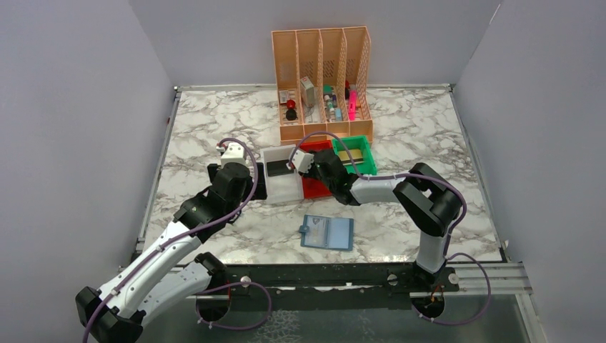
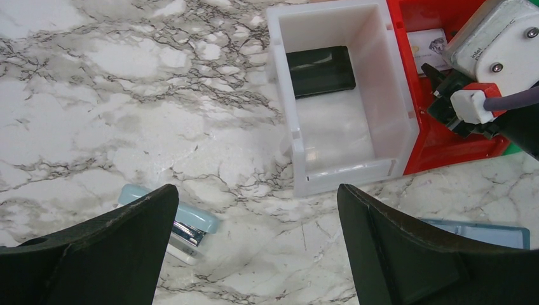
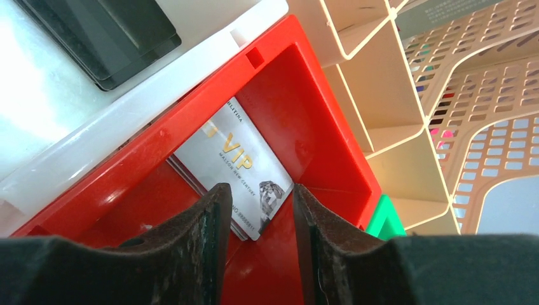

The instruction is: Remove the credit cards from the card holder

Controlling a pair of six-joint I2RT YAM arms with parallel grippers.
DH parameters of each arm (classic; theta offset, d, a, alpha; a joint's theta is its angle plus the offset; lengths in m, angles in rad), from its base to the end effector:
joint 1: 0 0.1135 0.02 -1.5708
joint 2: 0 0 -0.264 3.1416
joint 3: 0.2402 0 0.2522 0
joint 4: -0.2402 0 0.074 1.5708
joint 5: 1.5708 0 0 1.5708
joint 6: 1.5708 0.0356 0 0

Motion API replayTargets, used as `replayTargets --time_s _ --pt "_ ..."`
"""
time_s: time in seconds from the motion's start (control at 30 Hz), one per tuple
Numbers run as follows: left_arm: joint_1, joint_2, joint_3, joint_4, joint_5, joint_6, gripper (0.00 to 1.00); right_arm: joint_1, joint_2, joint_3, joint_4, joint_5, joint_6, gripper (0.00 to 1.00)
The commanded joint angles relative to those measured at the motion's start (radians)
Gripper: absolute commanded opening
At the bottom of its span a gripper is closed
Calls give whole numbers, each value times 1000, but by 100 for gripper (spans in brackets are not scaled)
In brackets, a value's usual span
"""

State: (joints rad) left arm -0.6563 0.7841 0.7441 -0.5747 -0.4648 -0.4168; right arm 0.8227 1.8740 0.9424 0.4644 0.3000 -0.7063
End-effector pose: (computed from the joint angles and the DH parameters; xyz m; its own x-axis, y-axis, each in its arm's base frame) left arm 0.1418 -0.0891 0.2891 -0.5212 -0.0554 -0.8517 0.0485 0.9944 -0.0943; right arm 0.2727 0.2784 0.1560 0.1049 -0.7984 -0.5929 -0.5950 0.4273 -0.6807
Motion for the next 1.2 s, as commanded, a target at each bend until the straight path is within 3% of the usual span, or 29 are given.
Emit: replayTargets --time_s 0.0,0.23,0.4,0.6,0.73,1.17 --pt "1 7 -6 -6 6 17 99 0 -22 20 -27 -37 26 46" --pt "1 9 -6 -5 7 16 99 -1 -45 15 -6 -39 70 47" --pt "1 9 -6 -6 8 16 99 -3 -106 30 -51 -56 306 44" --pt "1 8 -6 -6 7 17 99 -5 -106 163 -432 -91 806 32" --pt "1 13 -5 -6 10 18 99 -5 -50 233 -617 -181 966 26" --pt "1 16 -5 -6 12 18 99 -5 69 314 -723 -69 1100 22"
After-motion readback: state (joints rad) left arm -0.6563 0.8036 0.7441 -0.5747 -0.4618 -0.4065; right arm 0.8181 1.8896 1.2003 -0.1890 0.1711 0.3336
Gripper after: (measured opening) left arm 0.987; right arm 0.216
